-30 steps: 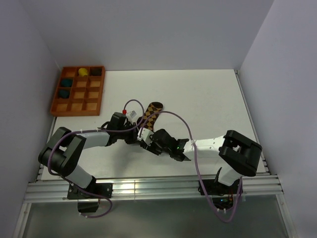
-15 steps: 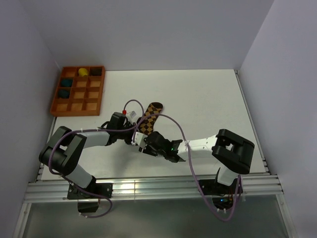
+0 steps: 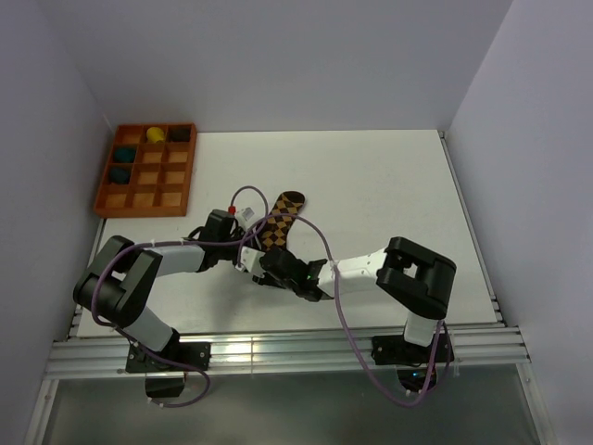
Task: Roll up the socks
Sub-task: Roll the sock at the center of the board.
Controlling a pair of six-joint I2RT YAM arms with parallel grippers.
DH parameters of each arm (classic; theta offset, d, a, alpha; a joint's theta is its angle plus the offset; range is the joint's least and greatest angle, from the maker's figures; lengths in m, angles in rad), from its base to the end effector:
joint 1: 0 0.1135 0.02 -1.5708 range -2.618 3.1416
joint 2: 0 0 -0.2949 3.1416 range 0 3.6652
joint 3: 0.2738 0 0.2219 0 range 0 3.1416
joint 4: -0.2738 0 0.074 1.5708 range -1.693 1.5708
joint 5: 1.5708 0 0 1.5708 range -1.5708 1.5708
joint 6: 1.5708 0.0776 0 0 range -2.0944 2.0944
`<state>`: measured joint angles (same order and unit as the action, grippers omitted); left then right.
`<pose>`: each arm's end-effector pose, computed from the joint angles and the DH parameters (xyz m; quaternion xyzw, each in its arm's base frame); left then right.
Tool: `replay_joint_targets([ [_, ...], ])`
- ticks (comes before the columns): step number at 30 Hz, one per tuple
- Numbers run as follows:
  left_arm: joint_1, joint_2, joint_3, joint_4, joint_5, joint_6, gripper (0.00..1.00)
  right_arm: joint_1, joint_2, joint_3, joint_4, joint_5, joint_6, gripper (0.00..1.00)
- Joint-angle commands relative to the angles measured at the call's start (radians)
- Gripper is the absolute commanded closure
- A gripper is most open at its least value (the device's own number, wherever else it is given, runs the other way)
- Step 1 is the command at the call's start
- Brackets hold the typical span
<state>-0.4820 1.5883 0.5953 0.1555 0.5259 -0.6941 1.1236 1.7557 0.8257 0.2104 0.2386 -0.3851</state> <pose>0.2358 -0.1674 0.1573 -0.0028 0.9062 -0.3939 0.1534 0.1733 0.3188 0.1695 -0.5835 0.6926 0.0469 0.4214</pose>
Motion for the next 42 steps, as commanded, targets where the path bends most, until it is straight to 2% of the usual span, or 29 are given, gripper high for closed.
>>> replay_joint_targets([
  [1, -0.007, 0.03, -0.02, -0.09, -0.001, 0.016, 1.0, 0.002, 0.054, 0.035, -0.068, -0.001, -0.003, 0.57],
  [2, -0.007, 0.032, -0.02, -0.085, -0.001, 0.016, 1.0, 0.002, 0.063, 0.039, -0.08, -0.007, 0.0, 0.6],
  [3, -0.006, 0.033, -0.02, -0.085, 0.002, 0.016, 1.0, 0.002, 0.068, 0.049, -0.103, -0.007, 0.002, 0.68],
  [6, -0.006, 0.033, -0.019, -0.083, 0.008, 0.011, 1.0, -0.001, 0.076, 0.061, -0.14, -0.042, 0.015, 0.82],
  [11, -0.004, 0.022, -0.02, -0.077, -0.012, 0.007, 1.0, -0.018, 0.091, 0.098, -0.232, -0.13, 0.051, 0.99],
  [13, -0.003, -0.007, -0.023, -0.079, -0.039, 0.007, 1.0, -0.033, 0.085, 0.113, -0.272, -0.194, 0.074, 1.0],
  [17, 0.002, -0.094, -0.037, -0.082, -0.163, -0.004, 0.89, -0.068, 0.058, 0.148, -0.342, -0.295, 0.118, 1.0],
  [21, 0.016, -0.218, -0.045, -0.108, -0.289, -0.024, 0.64, -0.106, 0.031, 0.179, -0.41, -0.429, 0.17, 1.0],
  [27, 0.071, -0.419, -0.112, -0.111, -0.469, -0.083, 0.43, -0.165, 0.077, 0.269, -0.538, -0.631, 0.245, 1.0],
  [30, 0.092, -0.54, -0.176, -0.057, -0.501, -0.09, 0.4, -0.202, 0.122, 0.323, -0.598, -0.764, 0.294, 1.0],
  [33, 0.094, -0.661, -0.264, 0.03, -0.481, -0.061, 0.39, -0.249, 0.192, 0.389, -0.664, -0.908, 0.337, 1.0],
  [35, 0.094, -0.743, -0.31, 0.082, -0.431, -0.05, 0.39, -0.277, 0.238, 0.427, -0.689, -0.949, 0.367, 1.0],
  [39, 0.091, -0.817, -0.402, 0.177, -0.302, -0.035, 0.39, -0.34, 0.306, 0.463, -0.7, -1.097, 0.384, 1.0],
  [42, 0.039, -0.818, -0.422, 0.228, -0.256, -0.013, 0.38, -0.378, 0.367, 0.503, -0.749, -1.136, 0.396, 1.0],
])
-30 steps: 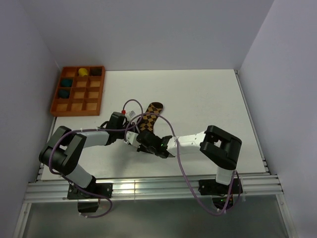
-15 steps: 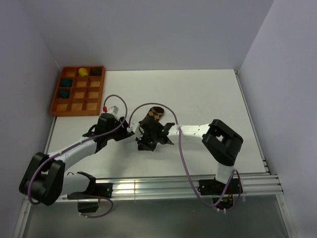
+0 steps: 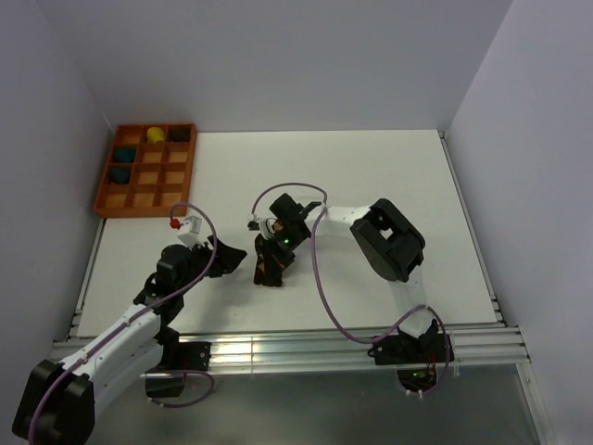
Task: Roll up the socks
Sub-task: Roll the sock at the center of the board.
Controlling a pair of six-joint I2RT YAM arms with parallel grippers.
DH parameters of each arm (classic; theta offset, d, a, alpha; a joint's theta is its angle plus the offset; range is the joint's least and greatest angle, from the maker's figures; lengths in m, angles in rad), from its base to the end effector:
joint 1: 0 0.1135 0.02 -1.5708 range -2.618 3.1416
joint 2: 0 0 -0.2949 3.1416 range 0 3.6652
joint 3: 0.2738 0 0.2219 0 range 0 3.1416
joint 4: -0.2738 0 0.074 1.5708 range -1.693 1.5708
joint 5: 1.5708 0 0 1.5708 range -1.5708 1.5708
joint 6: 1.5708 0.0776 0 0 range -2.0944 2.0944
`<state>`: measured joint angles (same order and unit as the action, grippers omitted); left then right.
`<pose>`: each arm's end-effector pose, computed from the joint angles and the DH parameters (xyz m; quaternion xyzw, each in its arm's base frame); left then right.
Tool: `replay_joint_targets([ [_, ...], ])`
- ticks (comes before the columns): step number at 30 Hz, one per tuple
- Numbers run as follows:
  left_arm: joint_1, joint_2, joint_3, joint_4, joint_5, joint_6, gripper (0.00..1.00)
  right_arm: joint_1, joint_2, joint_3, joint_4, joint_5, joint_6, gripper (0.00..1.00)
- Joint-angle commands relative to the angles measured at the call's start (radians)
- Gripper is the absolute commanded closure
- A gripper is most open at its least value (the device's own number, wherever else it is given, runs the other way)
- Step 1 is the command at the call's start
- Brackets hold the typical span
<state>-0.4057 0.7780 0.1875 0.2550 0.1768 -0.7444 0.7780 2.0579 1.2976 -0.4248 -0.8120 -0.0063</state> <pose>0.1442 -0.0768 0.2019 -0.0865 0.8091 -0.3741 0.4449 0.2469 0.3223 0.1523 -0.4145 0.8043 0.4254 0.0173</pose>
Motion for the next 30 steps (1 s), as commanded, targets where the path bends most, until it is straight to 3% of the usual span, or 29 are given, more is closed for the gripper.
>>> replay_joint_targets([
  [1, -0.056, 0.0, -0.013, 0.133, 0.09, 0.043, 0.38, -0.039, 0.1, 0.046, -0.135, -0.107, -0.012, 1.0],
  [7, -0.2, 0.124, 0.033, 0.138, 0.093, 0.149, 0.36, -0.094, 0.191, 0.121, -0.256, -0.173, -0.09, 1.0],
  [21, -0.323, 0.282, 0.081, 0.231, 0.102, 0.365, 0.37, -0.112, 0.228, 0.14, -0.325, -0.095, -0.164, 1.0],
  [30, -0.361, 0.372, 0.09, 0.257, 0.112, 0.416, 0.41, -0.114, 0.223, 0.149, -0.316, -0.082, -0.158, 1.0],
])
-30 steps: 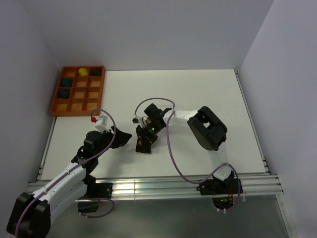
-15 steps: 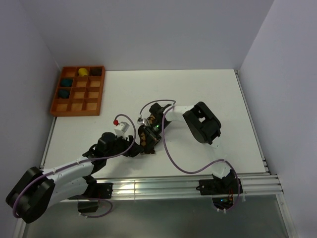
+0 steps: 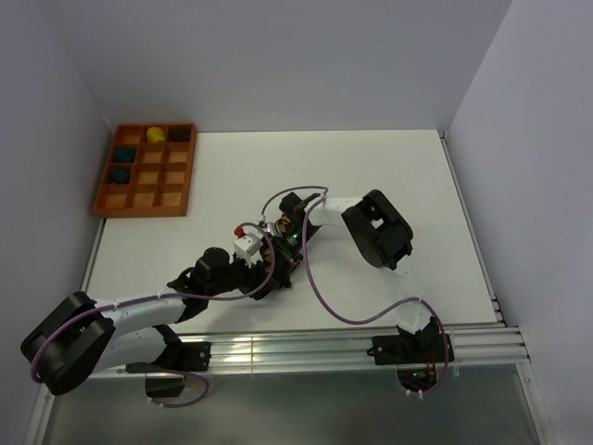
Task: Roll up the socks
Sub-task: Roll the sock at the center of the board.
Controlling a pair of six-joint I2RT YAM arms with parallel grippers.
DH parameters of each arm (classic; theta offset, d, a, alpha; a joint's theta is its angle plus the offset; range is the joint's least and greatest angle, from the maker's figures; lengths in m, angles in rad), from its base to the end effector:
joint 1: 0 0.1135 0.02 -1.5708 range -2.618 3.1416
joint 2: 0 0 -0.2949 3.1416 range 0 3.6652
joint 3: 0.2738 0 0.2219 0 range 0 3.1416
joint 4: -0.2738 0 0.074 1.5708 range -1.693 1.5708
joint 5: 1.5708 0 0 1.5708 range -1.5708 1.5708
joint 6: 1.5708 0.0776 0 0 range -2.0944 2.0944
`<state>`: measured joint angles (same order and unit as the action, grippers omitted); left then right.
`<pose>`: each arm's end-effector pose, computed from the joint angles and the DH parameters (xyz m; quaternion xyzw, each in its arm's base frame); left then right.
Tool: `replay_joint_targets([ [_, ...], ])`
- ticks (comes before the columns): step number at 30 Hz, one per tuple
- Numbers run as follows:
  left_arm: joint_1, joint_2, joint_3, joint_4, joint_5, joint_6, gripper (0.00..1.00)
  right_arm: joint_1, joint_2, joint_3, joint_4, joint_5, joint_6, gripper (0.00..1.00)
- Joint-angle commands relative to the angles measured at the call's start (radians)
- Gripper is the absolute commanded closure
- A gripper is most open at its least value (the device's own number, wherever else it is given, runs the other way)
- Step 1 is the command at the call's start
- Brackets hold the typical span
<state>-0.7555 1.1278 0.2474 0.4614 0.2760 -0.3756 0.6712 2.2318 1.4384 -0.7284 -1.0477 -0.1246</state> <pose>0.1396 -0.1606 0.1930 0.2304 0.8016 -0.3865 0.3936 0.2708 0.3009 0.1235 0.3467 -0.7933 -0.4872 0.1145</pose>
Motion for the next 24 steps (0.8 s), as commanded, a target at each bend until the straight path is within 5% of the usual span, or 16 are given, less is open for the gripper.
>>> replay_joint_targets([
  [1, -0.011, 0.029, 0.032, 0.052, 0.006, 0.05, 0.41, -0.007, 0.049, 0.007, -0.012, 0.153, -0.04, 1.0],
  [13, -0.015, 0.069, 0.001, 0.075, 0.026, 0.038, 0.48, -0.013, 0.045, -0.004, 0.009, 0.15, -0.03, 1.0],
  [24, -0.024, 0.142, 0.049, 0.02, 0.008, 0.04, 0.45, -0.028, 0.043, 0.019, -0.04, 0.184, -0.069, 1.0],
])
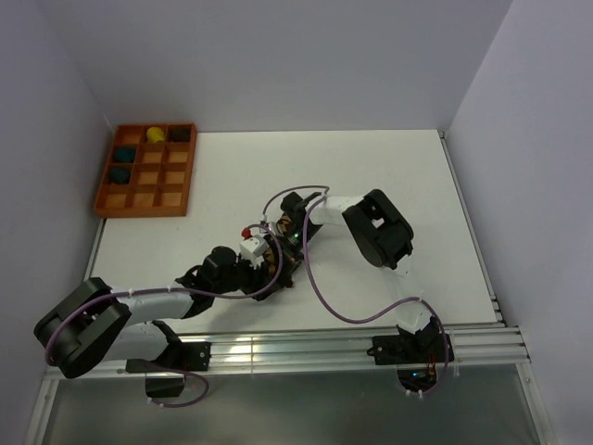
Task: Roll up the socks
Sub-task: Roll the sock at the center of the board.
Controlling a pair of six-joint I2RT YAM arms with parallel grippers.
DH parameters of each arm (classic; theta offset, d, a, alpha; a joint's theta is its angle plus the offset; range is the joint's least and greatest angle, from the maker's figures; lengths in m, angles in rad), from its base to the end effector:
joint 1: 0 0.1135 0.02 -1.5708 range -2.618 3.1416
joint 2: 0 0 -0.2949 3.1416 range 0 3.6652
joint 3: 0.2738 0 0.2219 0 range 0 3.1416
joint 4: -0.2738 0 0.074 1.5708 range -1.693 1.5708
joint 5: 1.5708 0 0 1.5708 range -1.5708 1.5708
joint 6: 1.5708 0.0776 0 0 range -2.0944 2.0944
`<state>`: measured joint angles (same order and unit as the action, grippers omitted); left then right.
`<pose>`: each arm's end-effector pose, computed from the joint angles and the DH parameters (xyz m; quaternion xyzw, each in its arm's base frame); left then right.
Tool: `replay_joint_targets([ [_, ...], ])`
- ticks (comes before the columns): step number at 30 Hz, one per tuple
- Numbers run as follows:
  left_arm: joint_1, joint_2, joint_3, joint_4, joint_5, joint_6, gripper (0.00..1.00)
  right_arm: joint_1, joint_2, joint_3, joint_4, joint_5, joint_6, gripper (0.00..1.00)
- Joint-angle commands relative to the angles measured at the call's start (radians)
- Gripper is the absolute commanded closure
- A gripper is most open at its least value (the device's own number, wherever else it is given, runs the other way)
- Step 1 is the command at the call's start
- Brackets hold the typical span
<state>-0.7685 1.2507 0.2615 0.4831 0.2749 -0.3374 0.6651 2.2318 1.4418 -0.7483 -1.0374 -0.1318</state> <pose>0.1469 -0.1714 0.1758 0.2505 0.8189 -0.3645 0.3658 0.2717 0.2980 0.1234 0.3443 -0.7972 -0.4819 0.1170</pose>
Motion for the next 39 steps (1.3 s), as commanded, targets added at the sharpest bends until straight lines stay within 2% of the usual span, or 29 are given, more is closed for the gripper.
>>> replay_joint_targets([
  [1, -0.012, 0.026, 0.041, -0.003, 0.006, 0.003, 0.43, -0.024, 0.045, 0.023, -0.035, 0.18, -0.066, 1.0],
  [9, -0.046, 0.049, 0.068, -0.032, -0.026, 0.04, 0.39, -0.029, 0.083, 0.092, -0.134, 0.155, -0.155, 1.0],
  [13, -0.08, 0.091, 0.108, -0.07, -0.101, 0.067, 0.37, -0.033, 0.094, 0.114, -0.177, 0.146, -0.193, 1.0],
  [17, -0.121, 0.061, 0.108, -0.074, -0.224, 0.086, 0.34, -0.038, 0.109, 0.135, -0.204, 0.152, -0.213, 1.0],
  [23, -0.124, 0.024, 0.11, -0.077, -0.246, 0.13, 0.33, -0.042, 0.123, 0.147, -0.22, 0.185, -0.218, 1.0],
  [27, -0.126, 0.09, 0.134, -0.084, -0.201, 0.132, 0.36, -0.045, 0.12, 0.146, -0.212, 0.18, -0.215, 1.0],
  [35, -0.129, 0.115, 0.14, -0.086, -0.168, 0.133, 0.45, -0.062, 0.115, 0.149, -0.204, 0.18, -0.203, 1.0],
  [38, -0.137, 0.138, 0.15, -0.086, -0.161, 0.138, 0.51, -0.064, 0.109, 0.147, -0.203, 0.175, -0.201, 1.0],
  [39, -0.14, 0.153, 0.153, -0.084, -0.158, 0.141, 0.57, -0.064, 0.106, 0.146, -0.197, 0.174, -0.2, 1.0],
])
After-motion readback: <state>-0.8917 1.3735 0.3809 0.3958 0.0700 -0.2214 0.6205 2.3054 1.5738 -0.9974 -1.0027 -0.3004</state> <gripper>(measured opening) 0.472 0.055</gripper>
